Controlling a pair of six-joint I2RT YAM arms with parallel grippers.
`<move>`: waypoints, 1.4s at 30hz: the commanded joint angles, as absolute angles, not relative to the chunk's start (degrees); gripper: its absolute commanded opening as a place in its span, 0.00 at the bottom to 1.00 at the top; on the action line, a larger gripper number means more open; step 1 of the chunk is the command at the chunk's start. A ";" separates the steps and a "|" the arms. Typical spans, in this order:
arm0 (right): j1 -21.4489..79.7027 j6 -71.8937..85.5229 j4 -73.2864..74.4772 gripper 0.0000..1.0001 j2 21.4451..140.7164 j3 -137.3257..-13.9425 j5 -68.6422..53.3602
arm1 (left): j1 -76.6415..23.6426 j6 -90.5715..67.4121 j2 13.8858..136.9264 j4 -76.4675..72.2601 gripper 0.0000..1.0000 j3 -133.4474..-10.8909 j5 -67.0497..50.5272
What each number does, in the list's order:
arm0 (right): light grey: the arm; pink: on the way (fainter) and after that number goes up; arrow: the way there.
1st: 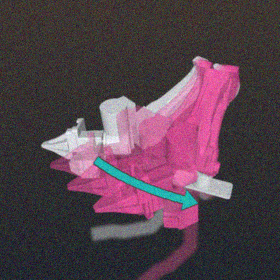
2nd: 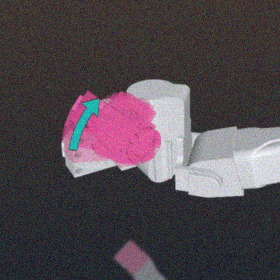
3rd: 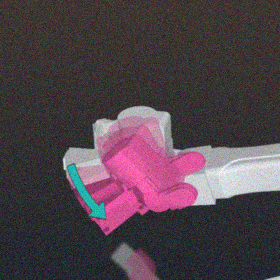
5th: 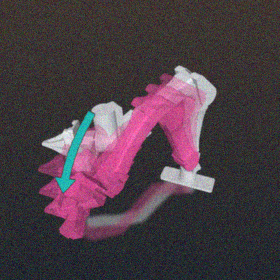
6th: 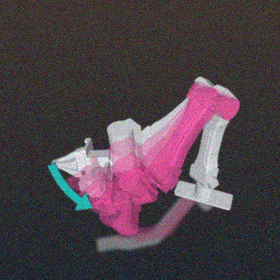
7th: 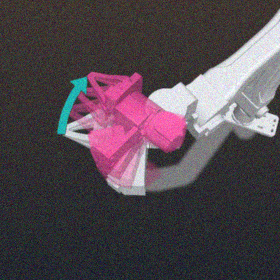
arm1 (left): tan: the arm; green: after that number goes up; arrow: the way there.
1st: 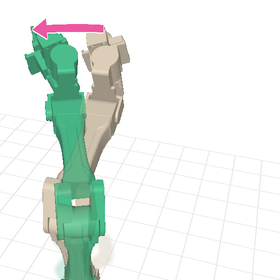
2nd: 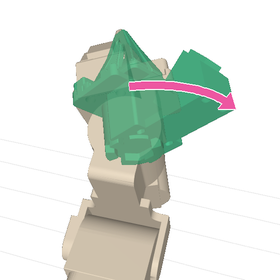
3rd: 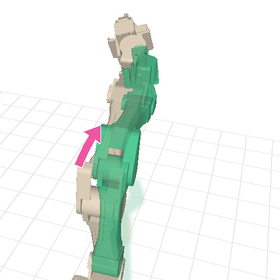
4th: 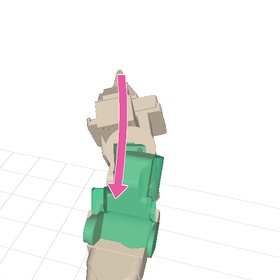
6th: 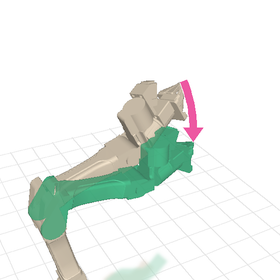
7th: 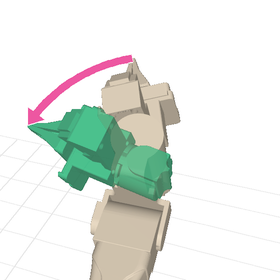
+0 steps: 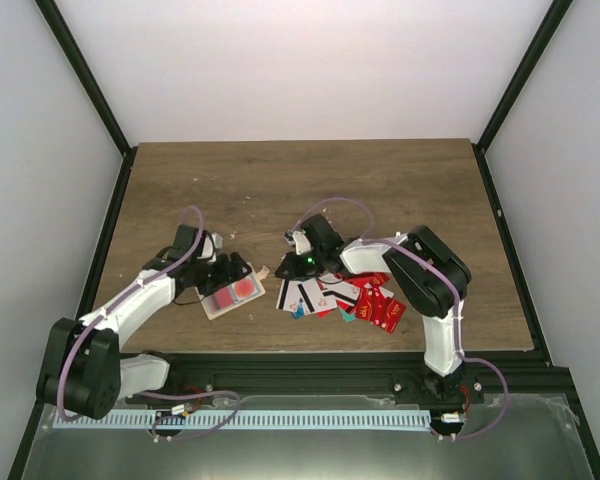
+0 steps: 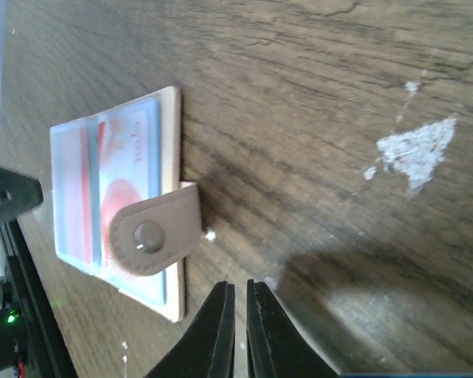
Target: Put the credit cards into the card holder
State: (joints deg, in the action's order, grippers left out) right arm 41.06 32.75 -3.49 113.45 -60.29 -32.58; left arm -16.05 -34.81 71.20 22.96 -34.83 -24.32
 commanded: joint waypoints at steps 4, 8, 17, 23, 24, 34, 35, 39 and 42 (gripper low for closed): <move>42.30 30.88 -2.53 0.12 108.15 -61.91 -37.40 | -16.12 -32.58 69.77 26.28 0.51 -36.66 -18.32; 43.97 31.23 -2.99 0.17 108.21 -63.35 -39.20 | -16.17 -32.04 70.94 26.00 0.23 -35.87 -16.28; 46.10 32.41 -1.65 0.20 113.44 -68.89 -39.97 | -16.21 -31.62 74.41 22.86 0.05 -34.30 -16.03; 46.23 32.44 0.64 0.24 116.02 -71.22 -38.46 | -16.24 -31.19 77.32 20.64 0.04 -33.85 -17.28; 46.23 32.45 0.88 0.25 116.32 -71.41 -38.23 | -16.32 -31.06 77.75 20.30 0.04 -33.84 -17.41; 46.49 32.56 2.82 0.32 119.88 -73.43 -37.57 | -17.37 -30.76 82.55 18.05 0.04 -33.01 -17.14; 46.57 32.52 2.93 0.33 120.15 -73.55 -37.49 | -17.46 -30.76 83.02 17.80 0.04 -32.92 -17.14; 46.67 32.56 3.60 0.35 120.67 -74.00 -37.17 | -17.83 -30.99 84.09 16.97 0.04 -32.52 -17.05; 46.76 32.45 3.64 0.36 120.70 -74.00 -37.30 | -17.99 -31.09 84.37 16.79 0.04 -32.41 -17.01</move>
